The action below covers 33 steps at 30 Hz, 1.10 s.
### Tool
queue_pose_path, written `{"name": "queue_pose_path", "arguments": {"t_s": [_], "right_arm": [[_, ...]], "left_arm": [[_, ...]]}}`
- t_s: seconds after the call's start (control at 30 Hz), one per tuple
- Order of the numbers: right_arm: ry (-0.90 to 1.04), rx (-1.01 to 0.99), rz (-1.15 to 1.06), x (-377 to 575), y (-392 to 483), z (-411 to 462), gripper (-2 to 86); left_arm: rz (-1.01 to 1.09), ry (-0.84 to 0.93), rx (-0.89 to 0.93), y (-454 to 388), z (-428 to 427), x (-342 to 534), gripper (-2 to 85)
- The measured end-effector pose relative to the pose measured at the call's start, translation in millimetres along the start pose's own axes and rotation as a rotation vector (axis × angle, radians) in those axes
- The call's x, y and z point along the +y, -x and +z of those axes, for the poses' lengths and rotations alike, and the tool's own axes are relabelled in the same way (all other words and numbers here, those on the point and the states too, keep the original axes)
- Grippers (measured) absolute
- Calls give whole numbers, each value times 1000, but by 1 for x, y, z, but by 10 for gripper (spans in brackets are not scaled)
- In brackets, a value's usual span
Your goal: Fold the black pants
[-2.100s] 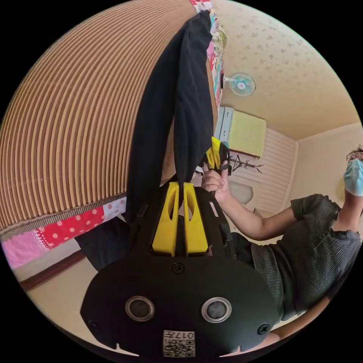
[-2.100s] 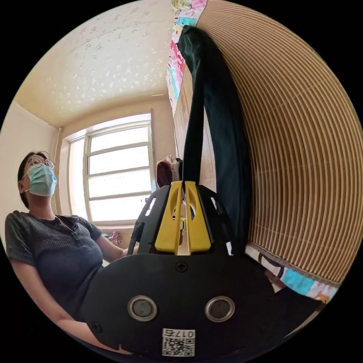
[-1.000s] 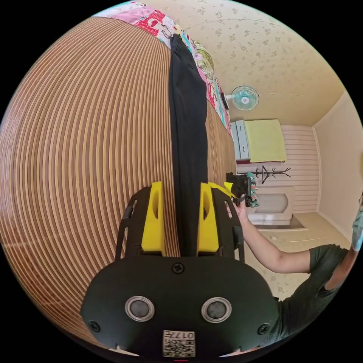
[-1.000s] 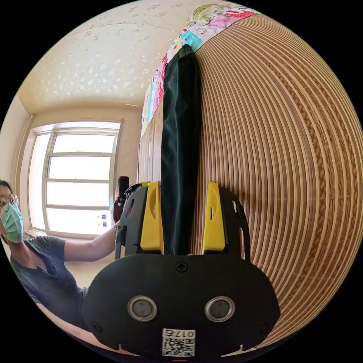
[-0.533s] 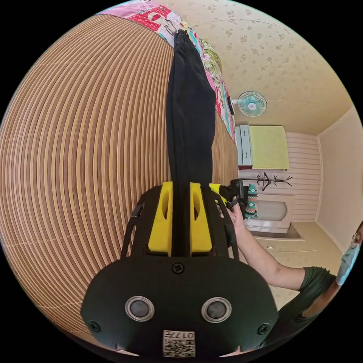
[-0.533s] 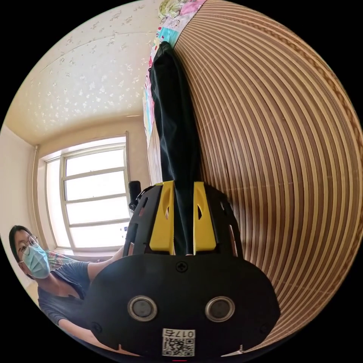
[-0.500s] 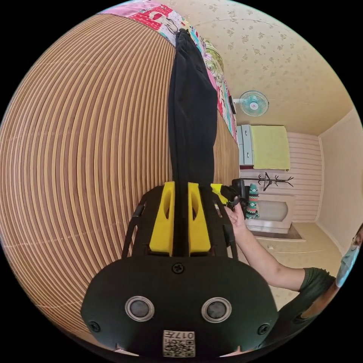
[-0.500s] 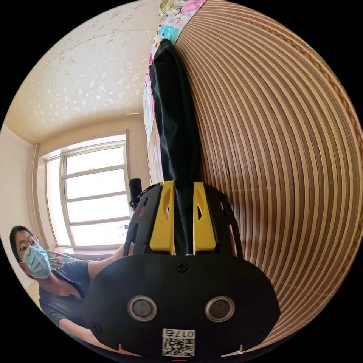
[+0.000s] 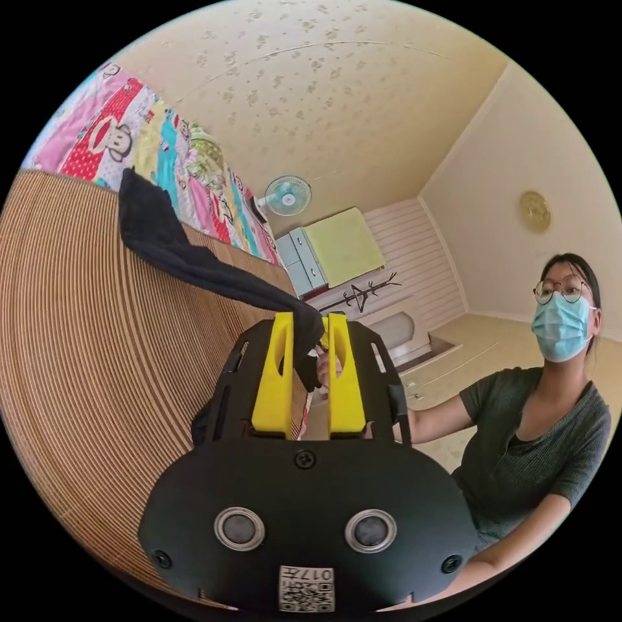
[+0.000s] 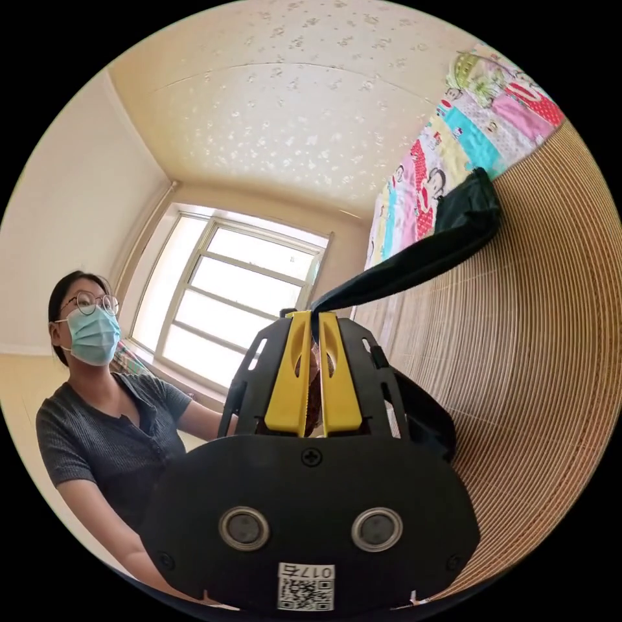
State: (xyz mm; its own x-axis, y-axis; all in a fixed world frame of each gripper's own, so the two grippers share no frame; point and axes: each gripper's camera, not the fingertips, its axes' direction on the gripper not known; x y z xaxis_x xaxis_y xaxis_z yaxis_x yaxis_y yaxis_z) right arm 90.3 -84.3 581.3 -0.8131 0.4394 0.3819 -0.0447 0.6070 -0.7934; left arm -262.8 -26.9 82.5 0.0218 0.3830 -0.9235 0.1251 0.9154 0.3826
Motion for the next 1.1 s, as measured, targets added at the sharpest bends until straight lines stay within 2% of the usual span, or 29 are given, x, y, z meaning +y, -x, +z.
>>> {"name": "queue_pose_path", "arguments": {"t_s": [0.23, 0.37, 0.53, 0.63, 0.77, 0.8, 0.93, 1.03, 1.1], "right_arm": [[5, 6, -265, 28, 175, 1, 22], [30, 35, -419, 47, 278, 8, 21], [4, -19, -568, 78, 376, 6, 20], [-16, 25, -633, 93, 410, 11, 19], [31, 310, -518, 71, 376, 38, 19], [47, 342, -485, 64, 362, 43, 20], [137, 517, -241, 13, 227, 82, 20], [195, 619, -105, -14, 133, 111, 20], [242, 686, -89, -15, 94, 130, 21]], "left_arm": [[220, -85, -108, -184, -14, -11, 49], [284, -122, -105, -261, -22, -13, 45], [411, -154, 133, -352, -30, -8, 37], [406, -154, 155, -371, -26, -13, 35], [277, -102, 10, -333, -4, -37, 30], [180, -77, -10, -302, 7, -47, 31], [-59, -12, -96, -184, 44, -73, 33], [-117, 74, -201, -122, 68, -82, 34], [-138, 123, -257, -95, 78, -76, 36]]}}
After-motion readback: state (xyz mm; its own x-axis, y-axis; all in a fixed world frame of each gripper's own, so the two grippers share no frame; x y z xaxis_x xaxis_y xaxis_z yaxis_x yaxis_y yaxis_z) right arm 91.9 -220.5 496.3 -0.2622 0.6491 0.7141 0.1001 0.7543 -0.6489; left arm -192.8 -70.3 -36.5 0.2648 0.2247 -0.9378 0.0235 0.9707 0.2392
